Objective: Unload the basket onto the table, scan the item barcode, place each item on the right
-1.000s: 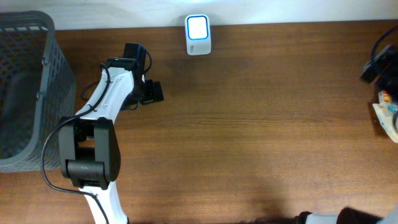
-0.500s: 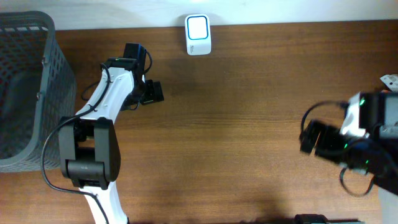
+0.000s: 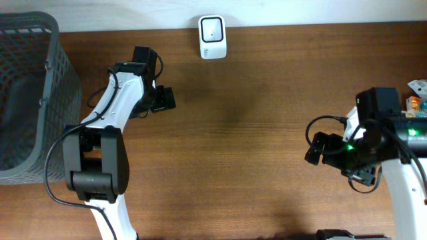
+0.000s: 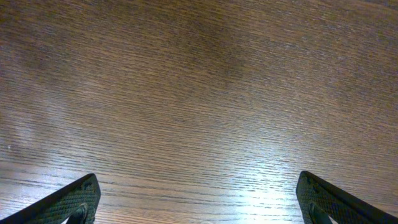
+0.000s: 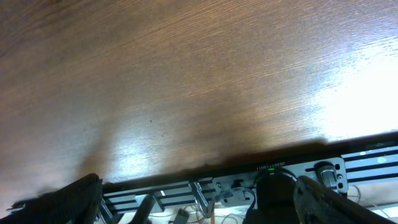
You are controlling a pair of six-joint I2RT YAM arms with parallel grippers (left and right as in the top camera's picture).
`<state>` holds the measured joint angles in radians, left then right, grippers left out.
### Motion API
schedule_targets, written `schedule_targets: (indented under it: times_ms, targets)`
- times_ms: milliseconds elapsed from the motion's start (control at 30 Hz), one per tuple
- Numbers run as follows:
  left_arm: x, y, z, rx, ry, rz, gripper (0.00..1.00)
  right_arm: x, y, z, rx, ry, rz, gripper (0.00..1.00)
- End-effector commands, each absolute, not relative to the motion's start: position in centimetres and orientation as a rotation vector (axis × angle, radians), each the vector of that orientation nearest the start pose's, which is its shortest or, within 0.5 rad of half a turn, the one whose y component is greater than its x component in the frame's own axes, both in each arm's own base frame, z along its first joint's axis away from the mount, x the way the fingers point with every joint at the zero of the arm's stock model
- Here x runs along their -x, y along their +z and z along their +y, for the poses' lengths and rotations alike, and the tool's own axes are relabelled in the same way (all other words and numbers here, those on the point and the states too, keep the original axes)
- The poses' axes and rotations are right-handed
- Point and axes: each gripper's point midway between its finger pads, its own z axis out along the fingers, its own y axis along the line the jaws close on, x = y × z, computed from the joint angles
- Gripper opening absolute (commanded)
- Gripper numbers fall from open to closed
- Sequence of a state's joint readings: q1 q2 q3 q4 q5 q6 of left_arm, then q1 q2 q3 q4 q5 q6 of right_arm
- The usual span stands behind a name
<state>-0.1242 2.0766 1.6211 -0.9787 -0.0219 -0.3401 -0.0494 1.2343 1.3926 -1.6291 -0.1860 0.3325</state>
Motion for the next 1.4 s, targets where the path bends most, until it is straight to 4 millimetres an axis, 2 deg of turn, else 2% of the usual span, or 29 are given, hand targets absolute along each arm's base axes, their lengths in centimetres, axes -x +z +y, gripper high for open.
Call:
schedule_targets:
  times_ms: [0, 133, 267, 333, 433, 500, 667, 1000, 1167, 1367]
  targets:
    - [-42.5, 5.1, -5.0, 0.329, -0.029, 2.978, 0.99, -19.5, 21.8, 2.6, -0.540, 0.320, 2.994, 0.98]
    - [-42.5, 5.1, -5.1, 0.329, -0.030, 2.978, 0.99, -19.9, 21.5, 2.6, -0.536, 0.318, 2.987, 0.98]
    - [-42.5, 5.1, -5.1, 0.329, -0.030, 2.978, 0.99, -20.7, 20.1, 2.4, -0.500, 0.315, 2.927, 0.98]
    - [-42.5, 5.1, -5.1, 0.329, -0.030, 2.978, 0.99, -20.7, 18.6, 2.6, -0.478, 0.339, 2.860, 0.98]
    - [-42.5, 5.1, -5.0, 0.329, -0.030, 2.977, 0.99, -21.3, 17.5, 3.0, -0.429, 0.381, 2.729, 0.98]
    - [-42.5, 5.1, -5.0, 0.329, -0.029, 2.978, 0.99, -22.0, 17.2, 3.7, -0.326, 0.435, 2.599, 0.98]
    - [-42.5, 5.1, -5.0, 0.329, -0.030, 2.977, 0.99, -22.8, 18.0, 4.3, -0.180, 0.467, 2.260, 0.99]
    - [-42.5, 5.1, -5.1, 0.329, -0.030, 2.978, 0.99, -23.5, 20.1, 4.6, -0.024, 0.439, 1.838, 0.98]
    - [-42.5, 5.1, -5.0, 0.330, -0.030, 2.978, 0.99, -23.0, 20.3, 3.5, -0.036, 0.365, 1.667, 0.98]
    - [-42.5, 5.1, -5.1, 0.329, -0.030, 2.977, 0.99, -23.2, 21.0, 1.2, -0.127, 0.255, 1.596, 0.98]
